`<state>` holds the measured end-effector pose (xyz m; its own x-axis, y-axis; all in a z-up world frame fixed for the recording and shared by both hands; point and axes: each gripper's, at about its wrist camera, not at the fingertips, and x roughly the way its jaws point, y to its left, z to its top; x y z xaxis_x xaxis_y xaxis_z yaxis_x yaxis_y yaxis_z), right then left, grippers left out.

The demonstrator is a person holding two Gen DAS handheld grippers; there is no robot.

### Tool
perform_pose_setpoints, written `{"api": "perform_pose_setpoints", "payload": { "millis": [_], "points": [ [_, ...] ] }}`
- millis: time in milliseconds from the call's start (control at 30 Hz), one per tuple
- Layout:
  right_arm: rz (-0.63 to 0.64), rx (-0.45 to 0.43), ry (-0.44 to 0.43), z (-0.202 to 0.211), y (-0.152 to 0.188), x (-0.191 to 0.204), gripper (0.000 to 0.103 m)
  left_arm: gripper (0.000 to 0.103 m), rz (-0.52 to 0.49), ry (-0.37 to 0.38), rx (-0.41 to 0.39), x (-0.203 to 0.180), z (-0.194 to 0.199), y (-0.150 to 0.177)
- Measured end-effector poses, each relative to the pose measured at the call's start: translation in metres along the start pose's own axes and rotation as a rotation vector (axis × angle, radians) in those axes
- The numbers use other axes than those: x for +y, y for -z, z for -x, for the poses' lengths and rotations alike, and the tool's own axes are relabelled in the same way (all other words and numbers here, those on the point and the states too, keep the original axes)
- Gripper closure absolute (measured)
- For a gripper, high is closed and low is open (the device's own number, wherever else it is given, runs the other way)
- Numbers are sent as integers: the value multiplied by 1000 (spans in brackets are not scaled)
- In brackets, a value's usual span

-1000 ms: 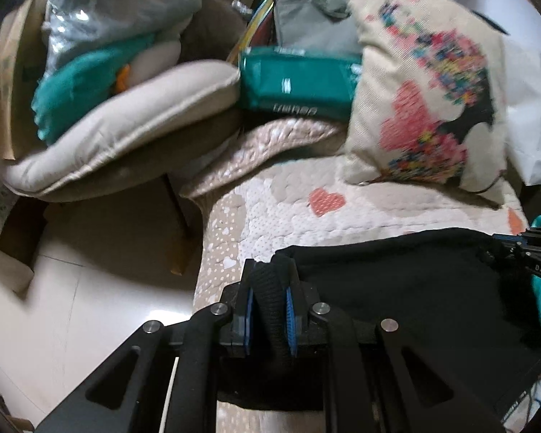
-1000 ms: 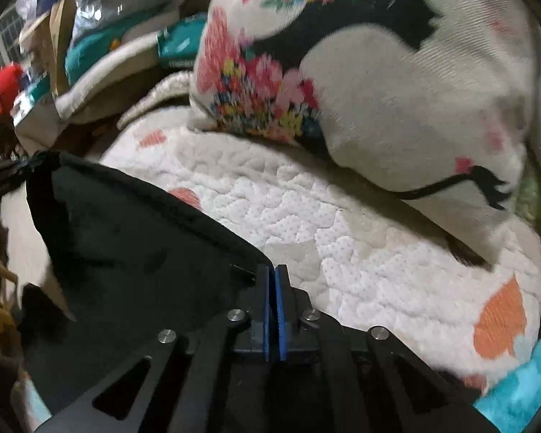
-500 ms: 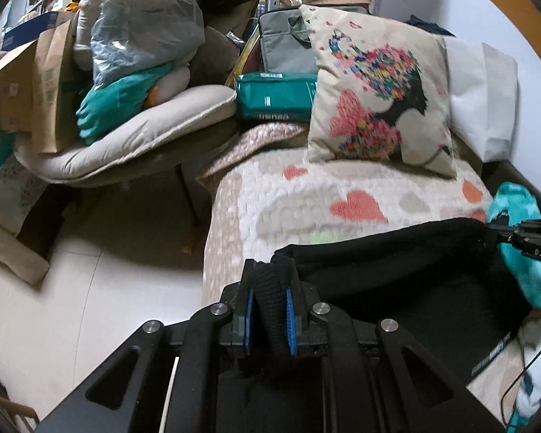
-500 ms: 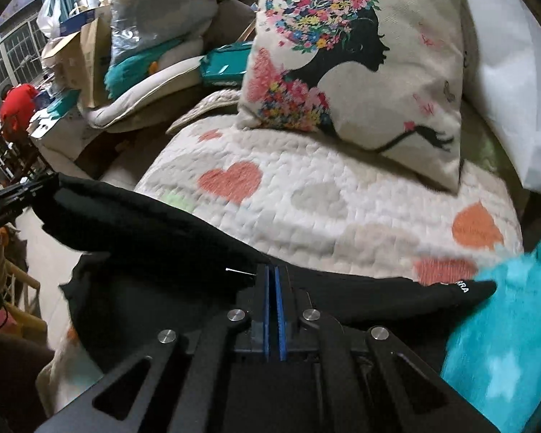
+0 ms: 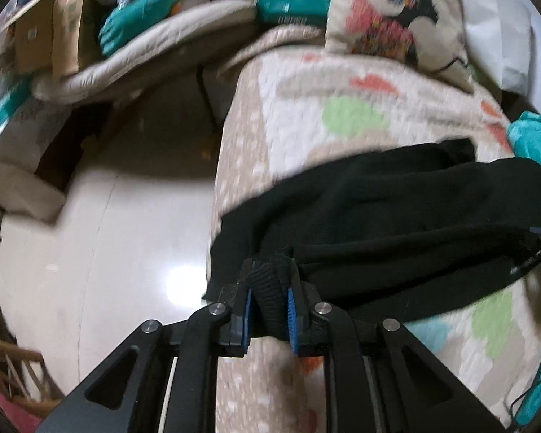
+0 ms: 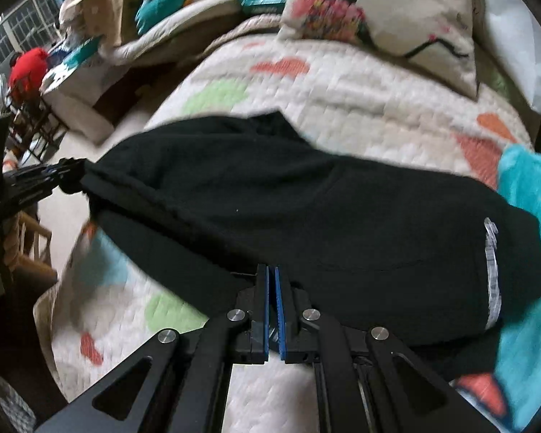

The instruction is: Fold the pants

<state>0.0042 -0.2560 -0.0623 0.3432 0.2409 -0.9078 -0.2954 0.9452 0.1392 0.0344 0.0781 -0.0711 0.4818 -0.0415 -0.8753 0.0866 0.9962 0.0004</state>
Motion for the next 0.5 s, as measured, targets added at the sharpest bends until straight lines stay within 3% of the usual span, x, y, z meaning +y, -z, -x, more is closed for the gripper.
{"api": "perform_pose_setpoints", "payload": {
  "millis": [67,133,200,267,300,367,400,500],
  "points": [
    [2,28,-11,-6,16,7,99,82,15,-1,25,4,-1,11],
    [-2,45,-12,-9,26,11,98,68,44,-13,38,11,1,19],
    [-33,63,-22,-13,34,10,94,61,106,-24,41,25,4,24],
    [-55,70,-17,-12,40,10,92,56,218,38,51,47,8,27],
    [-57,69,-7,-10,42,12,88,55,274,68,48,57,9,29],
    [-72,67,-1,-4,47,12,69,55,416,100,29,82,14,35],
    [-81,62,-5,-1,49,13,52,55,466,98,21,91,15,35],
    [-85,31,-20,8,46,17,48,55,622,134,18,117,13,43]
  ]
}}
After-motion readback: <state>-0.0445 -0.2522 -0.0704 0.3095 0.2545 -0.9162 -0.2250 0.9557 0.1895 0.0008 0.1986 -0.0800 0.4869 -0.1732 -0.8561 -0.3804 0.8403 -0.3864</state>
